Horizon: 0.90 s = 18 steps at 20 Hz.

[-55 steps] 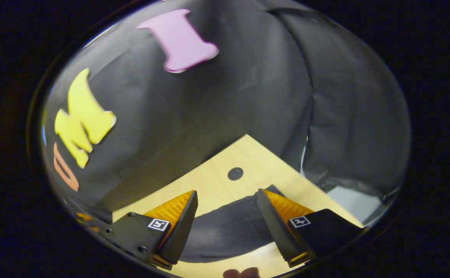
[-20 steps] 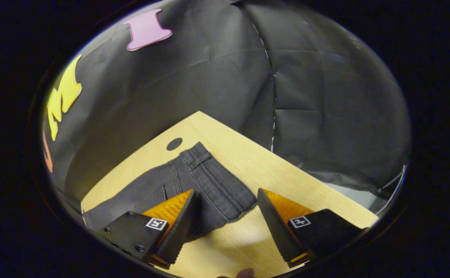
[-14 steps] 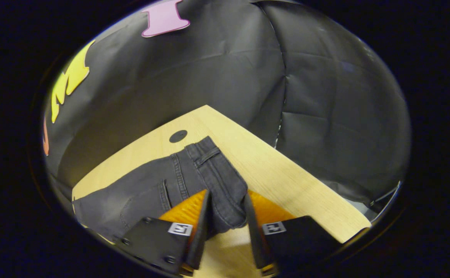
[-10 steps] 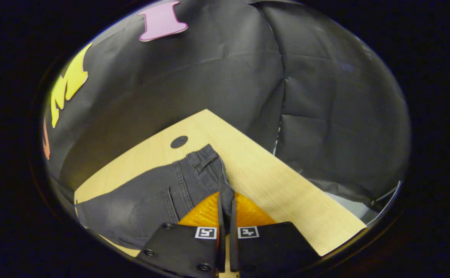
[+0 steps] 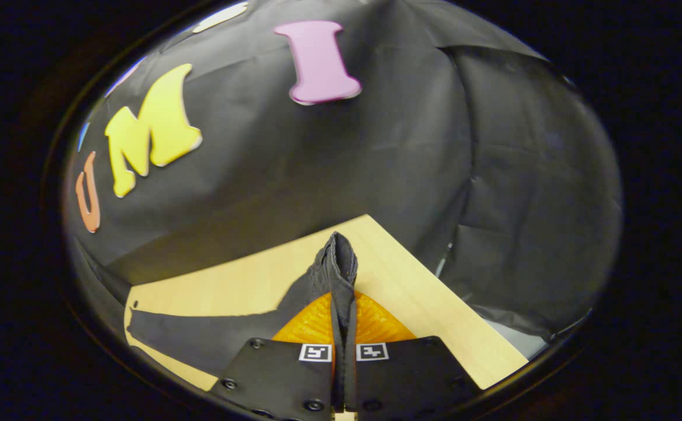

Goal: Grasp the waist and the cuffs of the jeans and fold them to make the two legs overlap; first hold the waist and fold one-third of the jeans toward the cuffs, then hold the cuffs and fold the remaining one-third in the same direction to finish folding.

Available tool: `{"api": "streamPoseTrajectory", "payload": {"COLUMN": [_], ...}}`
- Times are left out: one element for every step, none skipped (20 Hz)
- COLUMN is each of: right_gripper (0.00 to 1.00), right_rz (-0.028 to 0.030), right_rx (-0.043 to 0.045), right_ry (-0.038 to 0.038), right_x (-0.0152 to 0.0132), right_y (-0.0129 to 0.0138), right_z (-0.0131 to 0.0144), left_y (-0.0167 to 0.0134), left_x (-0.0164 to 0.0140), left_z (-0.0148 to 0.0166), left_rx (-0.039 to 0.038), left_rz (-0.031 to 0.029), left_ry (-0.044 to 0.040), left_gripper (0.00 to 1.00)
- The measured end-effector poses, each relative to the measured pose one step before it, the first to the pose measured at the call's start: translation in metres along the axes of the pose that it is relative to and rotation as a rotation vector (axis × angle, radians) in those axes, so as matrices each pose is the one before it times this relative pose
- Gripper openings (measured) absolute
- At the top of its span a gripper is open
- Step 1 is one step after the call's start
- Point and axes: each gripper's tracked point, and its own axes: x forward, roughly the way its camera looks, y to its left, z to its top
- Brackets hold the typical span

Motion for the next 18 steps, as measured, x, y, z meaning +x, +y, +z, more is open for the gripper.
{"api": "streamPoseTrajectory", "payload": {"right_gripper": [0.0,0.01,0.0,0.0,0.01,0.0,0.0,0.01,0.0,0.0,0.0,0.0,0.0,0.0,0.01,0.01,0.0,0.01], "right_rz": [0.02899,0.0349,0.04161,0.03962,0.03725,0.02515,0.02603,0.03115,0.03124,0.03214,0.02473,0.02042,0.01332,0.00249,0.00381,0.0023,0.0016,-0.00048], "right_rx": [-0.0405,-0.03645,-0.02443,-0.01493,-0.01226,-0.01219,-0.01509,-0.01161,-0.0111,-0.01061,-0.01642,-0.02198,-0.03193,-0.03271,-0.02828,-0.02852,-0.02867,-0.03156], "right_ry": [-0.02104,-0.01909,-0.01208,-0.00602,-0.0025,0.00216,-0.00062,0.00185,0.00368,0.013,0.01798,0.02033,0.01866,0.02296,0.02173,0.02619,0.03045,0.03009], "right_x": [-0.0156,-0.01801,-0.01499,-0.00661,-0.00343,-0.00115,-0.00084,-0.00227,-0.00122,0.00285,0.01055,0.02177,0.01584,0.01826,0.01614,0.01863,0.01491,0.01743], "right_y": [0.02009,0.02461,0.02435,0.01327,0.01774,0.02133,0.0226,0.0268,0.02591,0.02536,0.03029,0.03511,0.02169,0.019,0.01446,0.01394,0.01218,0.0095], "right_z": [0.01163,0.00649,0.0045,0.00195,-0.0012,-0.00051,0.00281,0.00364,0.00126,-0.00762,-0.0135,-0.02199,-0.01662,-0.01718,-0.01571,-0.01881,-0.0182,-0.01455], "left_y": [0.00808,0.0084,0.00991,0.00986,0.01049,0.01183,0.01166,0.01262,0.01329,0.01134,0.01447,0.01132,0.01107,0.01065,0.00793,0.0067,0.00545,0.00636], "left_x": [-0.00055,-0.00237,-0.00215,-0.0022,-0.00342,-0.003,-0.00263,-0.00439,-0.00505,-0.00456,-0.00406,-0.00279,-0.0013,-0.00175,-0.00113,-0.00209,-0.00001,-0.00056], "left_z": [0.00154,0.00189,0.00083,-0.00109,0.0006,-0.00036,-0.00017,0.00019,0.00007,0.00016,0.00055,0.00138,0.00091,-0.00076,-0.00058,0.00096,0.00019,-0.00197], "left_rx": [-0.00825,-0.0141,-0.01586,-0.00981,0.001,0.00432,0.00217,-0.00208,-0.00457,-0.00194,-0.00152,-0.0028,-0.00521,-0.00521,-0.00727,-0.00579,-0.00215,0.00112], "left_rz": [0.00505,0.00587,0.00681,0.00784,0.00944,0.01296,0.00897,0.01227,0.01243,0.01503,0.02177,0.01886,0.02009,0.01315,0.00709,0.0091,0.01054,0.01471], "left_ry": [-0.00692,-0.00931,-0.00587,-0.00573,-0.00243,-0.00764,0.00095,0.0004,0.00073,-0.00159,-0.00345,-0.0051,0.00063,0.00602,0.0048,0.00379,0.00729,0.00424], "left_gripper": [0.99,0.99,0.99,0.99,0.99,0.99,0.99,0.99,0.99,0.99,0.99,0.99,0.99,0.99,0.99,0.98,0.99,0.99]}}
